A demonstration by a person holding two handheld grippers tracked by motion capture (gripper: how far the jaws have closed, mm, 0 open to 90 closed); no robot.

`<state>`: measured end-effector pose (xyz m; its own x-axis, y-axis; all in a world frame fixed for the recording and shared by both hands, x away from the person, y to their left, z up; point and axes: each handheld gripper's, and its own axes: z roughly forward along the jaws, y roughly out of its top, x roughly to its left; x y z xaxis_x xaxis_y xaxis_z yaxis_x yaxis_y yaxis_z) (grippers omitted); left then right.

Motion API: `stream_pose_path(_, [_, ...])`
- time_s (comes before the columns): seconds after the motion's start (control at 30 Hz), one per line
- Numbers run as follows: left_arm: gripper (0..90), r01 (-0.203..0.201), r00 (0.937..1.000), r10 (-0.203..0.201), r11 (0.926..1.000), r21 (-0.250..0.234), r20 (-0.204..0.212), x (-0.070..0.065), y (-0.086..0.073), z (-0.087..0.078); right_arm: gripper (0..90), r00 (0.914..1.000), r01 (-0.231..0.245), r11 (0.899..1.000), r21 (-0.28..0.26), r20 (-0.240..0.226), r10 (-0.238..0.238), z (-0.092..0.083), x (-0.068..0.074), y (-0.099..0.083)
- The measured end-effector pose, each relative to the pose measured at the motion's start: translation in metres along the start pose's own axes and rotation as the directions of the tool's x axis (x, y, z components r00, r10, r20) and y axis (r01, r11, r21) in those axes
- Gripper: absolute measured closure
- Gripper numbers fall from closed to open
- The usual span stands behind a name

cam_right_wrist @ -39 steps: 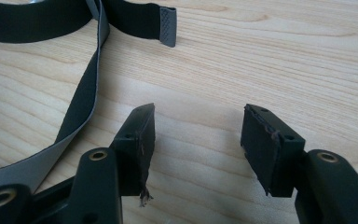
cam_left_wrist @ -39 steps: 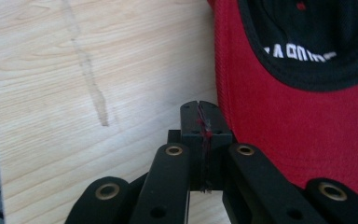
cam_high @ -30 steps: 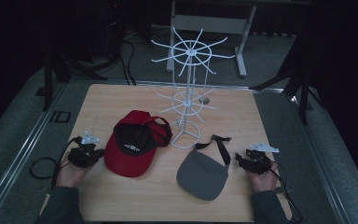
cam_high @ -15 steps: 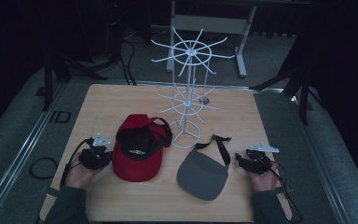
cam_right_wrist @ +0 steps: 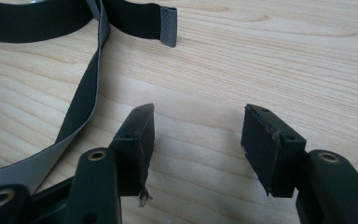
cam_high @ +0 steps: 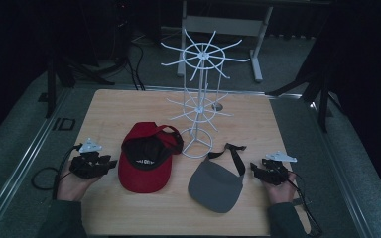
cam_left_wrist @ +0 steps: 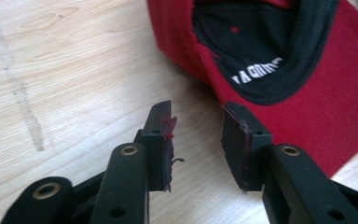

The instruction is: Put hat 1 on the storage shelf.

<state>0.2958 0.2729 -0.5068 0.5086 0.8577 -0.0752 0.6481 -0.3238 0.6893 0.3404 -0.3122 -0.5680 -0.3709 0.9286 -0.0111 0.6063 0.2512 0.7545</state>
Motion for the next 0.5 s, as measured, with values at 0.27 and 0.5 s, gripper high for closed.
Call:
stream_pose_path(0.27, [58.8, 0.014, 0.9964, -0.016, 0.9997, 0.017, 0.083, -0.0035, -0.0043, 0.0072, 43.6, 1.0, 0.0, 1.0, 0.002, -0.002, 0.0, 0.0, 0.0002, 0.0])
stream_pose_path(0.5, [56.0, 0.03, 0.9922, -0.03, 0.9995, 0.003, 0.121, -0.0039, -0.0065, 0.0058, 43.5, 1.0, 0.0, 1.0, 0.002, -0.002, 0.0, 0.0, 0.0003, 0.0])
